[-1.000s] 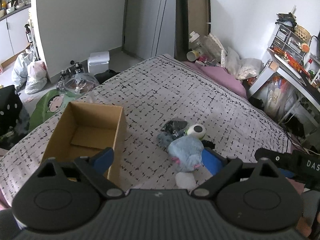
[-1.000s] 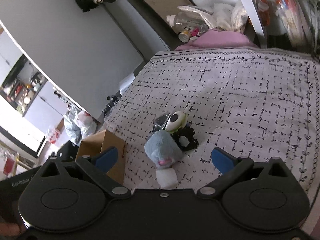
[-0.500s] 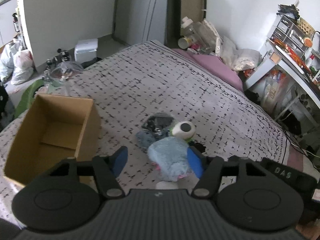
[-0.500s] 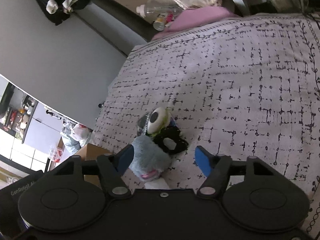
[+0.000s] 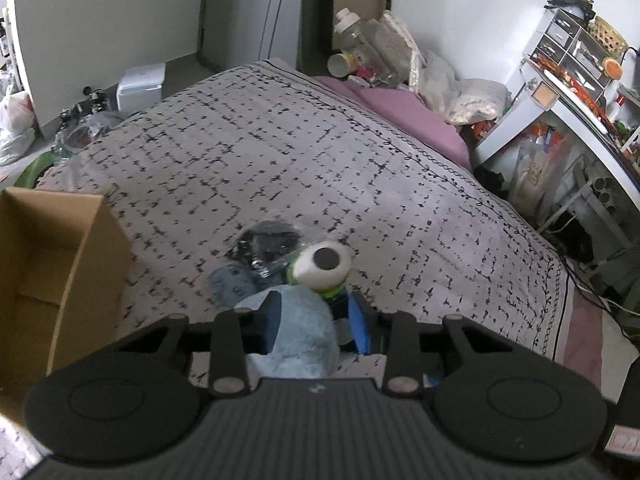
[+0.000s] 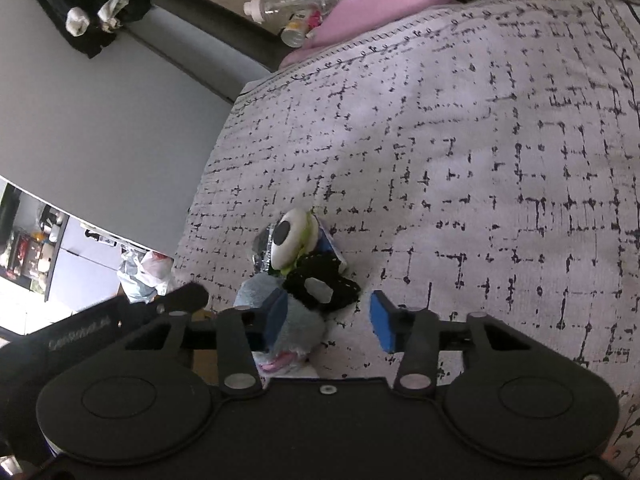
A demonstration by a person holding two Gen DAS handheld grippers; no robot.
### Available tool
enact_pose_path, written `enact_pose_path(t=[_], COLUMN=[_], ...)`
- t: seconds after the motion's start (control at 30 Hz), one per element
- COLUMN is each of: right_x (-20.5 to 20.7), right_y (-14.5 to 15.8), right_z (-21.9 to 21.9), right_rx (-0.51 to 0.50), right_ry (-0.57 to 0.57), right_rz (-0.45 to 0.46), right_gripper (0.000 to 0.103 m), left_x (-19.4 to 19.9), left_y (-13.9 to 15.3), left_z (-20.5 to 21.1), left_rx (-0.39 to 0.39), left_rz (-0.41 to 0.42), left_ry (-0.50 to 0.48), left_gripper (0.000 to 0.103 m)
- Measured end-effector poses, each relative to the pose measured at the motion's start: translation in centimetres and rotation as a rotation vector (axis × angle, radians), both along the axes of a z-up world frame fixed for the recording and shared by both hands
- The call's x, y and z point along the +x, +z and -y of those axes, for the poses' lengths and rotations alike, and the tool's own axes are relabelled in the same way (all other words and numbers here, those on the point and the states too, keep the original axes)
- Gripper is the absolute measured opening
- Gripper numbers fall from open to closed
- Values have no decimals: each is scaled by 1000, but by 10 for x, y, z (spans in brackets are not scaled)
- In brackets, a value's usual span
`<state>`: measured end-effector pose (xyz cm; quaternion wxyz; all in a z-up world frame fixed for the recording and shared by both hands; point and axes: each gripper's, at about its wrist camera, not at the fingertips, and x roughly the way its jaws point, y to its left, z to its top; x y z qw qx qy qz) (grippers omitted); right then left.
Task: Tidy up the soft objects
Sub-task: 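Move the left tool down to the light blue plush and close on it, then lift the light blue plush with the left tool off the pile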
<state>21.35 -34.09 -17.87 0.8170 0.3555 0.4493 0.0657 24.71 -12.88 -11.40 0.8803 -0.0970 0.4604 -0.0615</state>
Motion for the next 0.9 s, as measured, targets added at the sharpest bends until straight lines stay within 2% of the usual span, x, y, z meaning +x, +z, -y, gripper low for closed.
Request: enact_pose_path(t=[0.13, 0.23, 0.53, 0.63, 0.77, 0.83, 0.9], right_x=[2, 4, 8, 10, 14, 14, 15], right_y=[-5, -10, -17, -21, -27, -26, -27], right_z=[3, 6, 3, 2, -4, -7, -11], right_rx=[-3, 25, 47, 80, 132, 141, 147], right_ry=[-18, -34, -44, -41, -35, -36, -40], right_rz=[-7, -20, -40, -55, -81, -82, -88], right_gripper=[34, 27, 26, 26, 26, 26, 26], left_x=[9, 13, 26, 27, 28, 26, 26], left_y=[-8, -12, -36, -39, -42, -43, -46], left_z=[8, 10, 6, 1, -9, -13, -19], left_rx=[1, 0, -1, 23, 17, 11, -12], left_rz=[-18, -28, -102, -113, -140, -148, -161], left_ry=[-8, -4, 42, 63, 86, 97, 116], left_gripper=[34, 34, 35, 40, 42, 49, 51])
